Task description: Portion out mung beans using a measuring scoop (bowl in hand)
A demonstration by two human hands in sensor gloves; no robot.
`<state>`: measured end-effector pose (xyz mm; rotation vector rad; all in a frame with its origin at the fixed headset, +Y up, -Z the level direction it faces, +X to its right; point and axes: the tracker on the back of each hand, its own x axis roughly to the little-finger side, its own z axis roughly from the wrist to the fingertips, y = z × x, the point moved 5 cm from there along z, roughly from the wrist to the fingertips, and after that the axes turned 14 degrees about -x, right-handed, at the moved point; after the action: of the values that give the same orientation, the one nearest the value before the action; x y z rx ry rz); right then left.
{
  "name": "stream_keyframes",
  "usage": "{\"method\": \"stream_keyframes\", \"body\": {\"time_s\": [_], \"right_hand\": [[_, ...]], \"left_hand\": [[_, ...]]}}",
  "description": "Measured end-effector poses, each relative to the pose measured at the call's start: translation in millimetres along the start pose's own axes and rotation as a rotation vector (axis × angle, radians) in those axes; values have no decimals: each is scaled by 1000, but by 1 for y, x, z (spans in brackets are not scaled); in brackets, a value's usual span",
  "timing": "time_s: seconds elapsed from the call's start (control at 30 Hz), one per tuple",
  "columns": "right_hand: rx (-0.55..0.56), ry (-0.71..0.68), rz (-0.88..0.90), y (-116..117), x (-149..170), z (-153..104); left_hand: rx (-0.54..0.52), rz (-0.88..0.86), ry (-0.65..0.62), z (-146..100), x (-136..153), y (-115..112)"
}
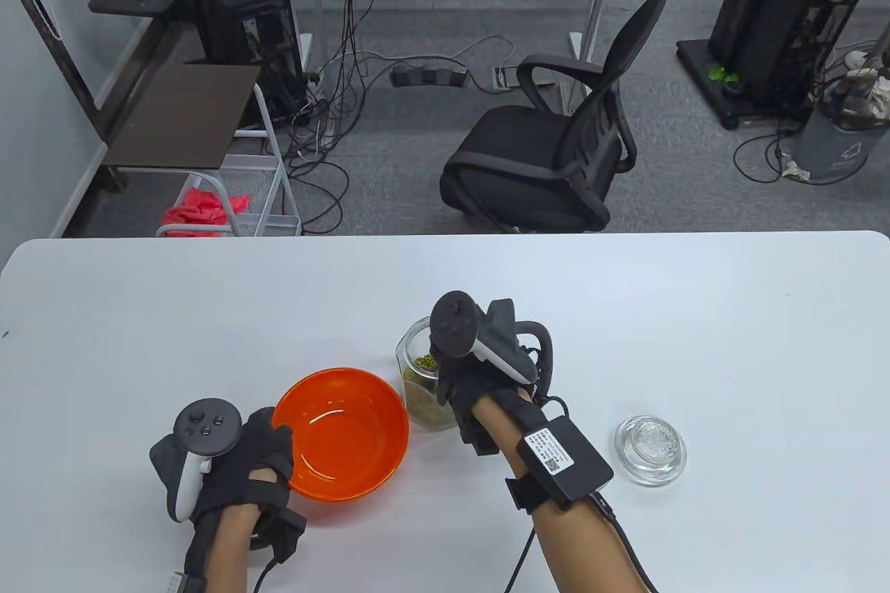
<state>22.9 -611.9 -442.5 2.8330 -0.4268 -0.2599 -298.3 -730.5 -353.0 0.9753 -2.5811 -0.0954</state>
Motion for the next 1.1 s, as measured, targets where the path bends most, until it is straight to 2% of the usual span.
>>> {"method": "stream_keyframes", "body": {"time_s": [0.23,0.47,1.1], "right_hand": [[-10,35,255,0,30,-6],[0,51,419,-3,51,-15],[-14,73,693,3,99,-34]], "left_hand": [[0,-2,3,0,0,0],[-1,-3,-1,0,0,0],[-11,-22,8,0,3,4]]}}
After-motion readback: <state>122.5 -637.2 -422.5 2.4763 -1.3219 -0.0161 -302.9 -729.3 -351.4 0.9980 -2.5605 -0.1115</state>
